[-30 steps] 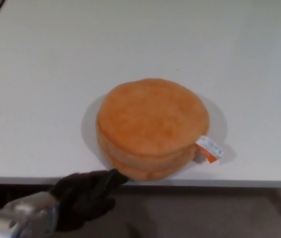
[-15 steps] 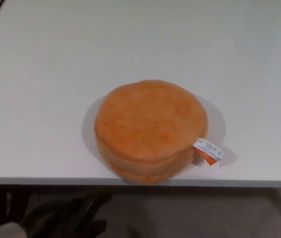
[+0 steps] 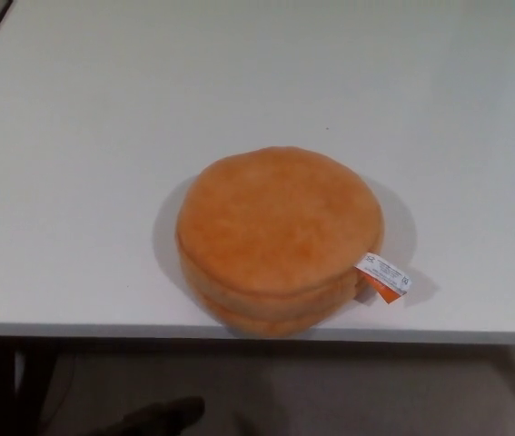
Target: A soft plate is kept in the center of the table close to the robot and the robot uses its left hand to pick up the plate, turns it upside down and places it back on the table
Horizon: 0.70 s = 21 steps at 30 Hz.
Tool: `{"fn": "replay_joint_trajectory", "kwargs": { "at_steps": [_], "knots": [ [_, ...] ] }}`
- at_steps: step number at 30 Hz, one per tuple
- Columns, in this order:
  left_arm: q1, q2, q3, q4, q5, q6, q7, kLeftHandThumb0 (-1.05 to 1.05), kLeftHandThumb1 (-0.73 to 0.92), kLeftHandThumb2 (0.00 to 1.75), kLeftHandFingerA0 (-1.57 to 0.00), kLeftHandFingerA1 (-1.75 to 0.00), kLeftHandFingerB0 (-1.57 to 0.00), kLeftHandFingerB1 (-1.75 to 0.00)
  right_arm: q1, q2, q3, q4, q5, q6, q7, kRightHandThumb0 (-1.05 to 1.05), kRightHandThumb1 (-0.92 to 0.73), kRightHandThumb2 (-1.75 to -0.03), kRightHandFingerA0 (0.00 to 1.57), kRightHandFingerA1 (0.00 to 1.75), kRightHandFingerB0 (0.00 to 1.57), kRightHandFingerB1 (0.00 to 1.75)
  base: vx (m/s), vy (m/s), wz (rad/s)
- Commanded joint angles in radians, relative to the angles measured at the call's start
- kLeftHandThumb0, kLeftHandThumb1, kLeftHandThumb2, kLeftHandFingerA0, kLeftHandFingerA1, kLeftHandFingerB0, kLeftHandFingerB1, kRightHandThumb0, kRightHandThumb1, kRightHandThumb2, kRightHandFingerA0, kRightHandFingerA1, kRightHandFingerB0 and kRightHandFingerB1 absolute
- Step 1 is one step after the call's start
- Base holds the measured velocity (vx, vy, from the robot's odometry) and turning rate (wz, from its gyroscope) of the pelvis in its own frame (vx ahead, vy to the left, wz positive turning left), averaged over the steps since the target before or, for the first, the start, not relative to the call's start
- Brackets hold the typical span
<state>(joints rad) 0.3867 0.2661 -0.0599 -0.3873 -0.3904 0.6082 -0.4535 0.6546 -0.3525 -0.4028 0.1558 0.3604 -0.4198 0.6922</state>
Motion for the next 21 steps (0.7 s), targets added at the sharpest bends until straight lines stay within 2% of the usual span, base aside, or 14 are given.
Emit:
{"fn": "replay_joint_trajectory", "kwargs": {
  "at_steps": [1,4,5,6,7,9,12,13,14,17,18,19,20,21],
  "knots": [
    [0.299,-0.218,0.113,0.215,0.144,-1.06,-0.034,-0.95,0.64,1.13,-0.02,-0.24,0.0,-0.22,-0.007,0.002,-0.009,0.045,0.021,-0.002,0.012,-0.79,-0.87,-0.66,0.34,0.53,0.14,0.31,0.0,0.0,0.0],
    [0.337,-0.249,0.115,0.263,0.119,-1.093,-0.065,-1.0,0.66,1.13,-0.04,-0.31,-0.04,-0.21,0.012,0.003,-0.015,0.035,-0.006,-0.027,-0.007,-0.8,-0.89,-0.67,0.34,0.54,0.14,0.31,0.0,0.0,0.0],
    [0.362,-0.248,0.109,0.282,0.121,-1.082,-0.065,-1.04,0.68,1.14,-0.02,-0.36,0.0,-0.26,0.011,0.002,-0.014,0.037,0.003,-0.014,-0.001,-0.79,-0.71,-1.06,0.26,0.57,0.05,0.4,0.0,0.0,0.0],
    [0.377,-0.247,0.105,0.309,0.123,-1.072,-0.064,-1.05,0.68,1.14,-0.03,-0.39,0.0,-0.28,0.001,0.002,-0.014,0.056,0.005,-0.022,0.004,-0.77,-0.72,-1.06,0.27,0.57,0.05,0.39,0.0,0.0,0.0],
    [0.378,-0.246,0.094,0.334,0.136,-1.077,-0.056,-0.99,0.65,1.12,-0.05,-0.43,-0.01,-0.31,-0.005,-0.001,-0.02,0.064,0.005,-0.036,0.006,-0.76,-0.9,-0.67,0.34,0.53,0.14,0.3,0.0,0.0,0.0],
    [0.369,-0.244,0.087,0.362,0.146,-1.078,-0.047,-1.04,0.68,1.12,0.0,-0.42,0.0,-0.31,0.006,-0.002,-0.021,0.039,0.007,-0.029,0.004,-0.78,-0.9,-0.67,0.34,0.56,0.13,0.32,0.0,0.0,0.0],
    [0.334,-0.247,0.084,0.419,0.164,-1.08,-0.021,-1.05,0.69,1.12,-0.06,-0.49,0.0,-0.4,0.021,-0.005,-0.021,0.02,-0.005,-0.013,-0.009,-0.8,-0.89,-0.67,0.34,0.52,0.14,0.28,0.0,0.0,0.0],
    [0.301,-0.247,0.075,0.46,0.186,-1.092,0.003,-0.99,0.65,1.09,-0.07,-0.49,-0.01,-0.41,0.009,-0.001,-0.023,0.054,0.001,-0.039,0.003,-0.79,-0.72,-1.07,0.27,0.57,0.05,0.38,0.0,0.0,0.0],
    [0.291,-0.249,0.07,0.47,0.191,-1.093,0.008,-0.97,0.63,1.1,-0.08,-0.5,-0.02,-0.4,0.004,-0.001,-0.026,0.072,-0.003,-0.059,0.005,-0.8,-0.73,-1.07,0.27,0.57,0.06,0.37,0.0,0.0,0.0],
    [0.275,-0.25,0.066,0.49,0.195,-1.1,0.004,-1.05,0.68,1.12,-0.1,-0.51,-0.02,-0.37,-0.017,-0.001,-0.027,0.121,-0.001,-0.083,0.016,-0.8,-0.73,-1.07,0.27,0.56,0.06,0.37,0.0,0.0,0.0],
    [0.272,-0.245,0.065,0.489,0.199,-1.092,0.008,-1.05,0.68,1.12,-0.11,-0.51,0.0,-0.35,-0.013,0.002,-0.026,0.109,0.014,-0.072,0.023,-0.81,-0.89,-0.67,0.34,0.49,0.15,0.28,0.0,0.0,0.0],
    [0.269,-0.244,0.068,0.495,0.196,-1.093,0.005,-1.01,0.65,1.1,-0.06,-0.49,-0.02,-0.36,-0.017,0.002,-0.026,0.116,0.016,-0.076,0.029,-0.81,-0.89,-0.67,0.33,0.46,0.15,0.26,0.0,0.0,0.0],
    [0.268,-0.247,0.071,0.5,0.189,-1.095,-0.001,-1.04,0.84,0.66,-0.09,-0.43,-0.1,-0.3,-0.017,0.002,-0.026,0.118,0.012,-0.087,0.028,-0.83,-0.75,-1.07,0.26,0.55,0.09,0.4,0.0,0.0,0.0],
    [0.267,-0.25,0.074,0.503,0.183,-1.098,-0.005,-1.04,0.84,0.66,-0.09,-0.43,-0.1,-0.3,-0.015,0.003,-0.026,0.114,0.007,-0.096,0.025,-0.83,-0.75,-1.07,0.26,0.55,0.09,0.4,0.0,0.0,0.0]
  ]
}}
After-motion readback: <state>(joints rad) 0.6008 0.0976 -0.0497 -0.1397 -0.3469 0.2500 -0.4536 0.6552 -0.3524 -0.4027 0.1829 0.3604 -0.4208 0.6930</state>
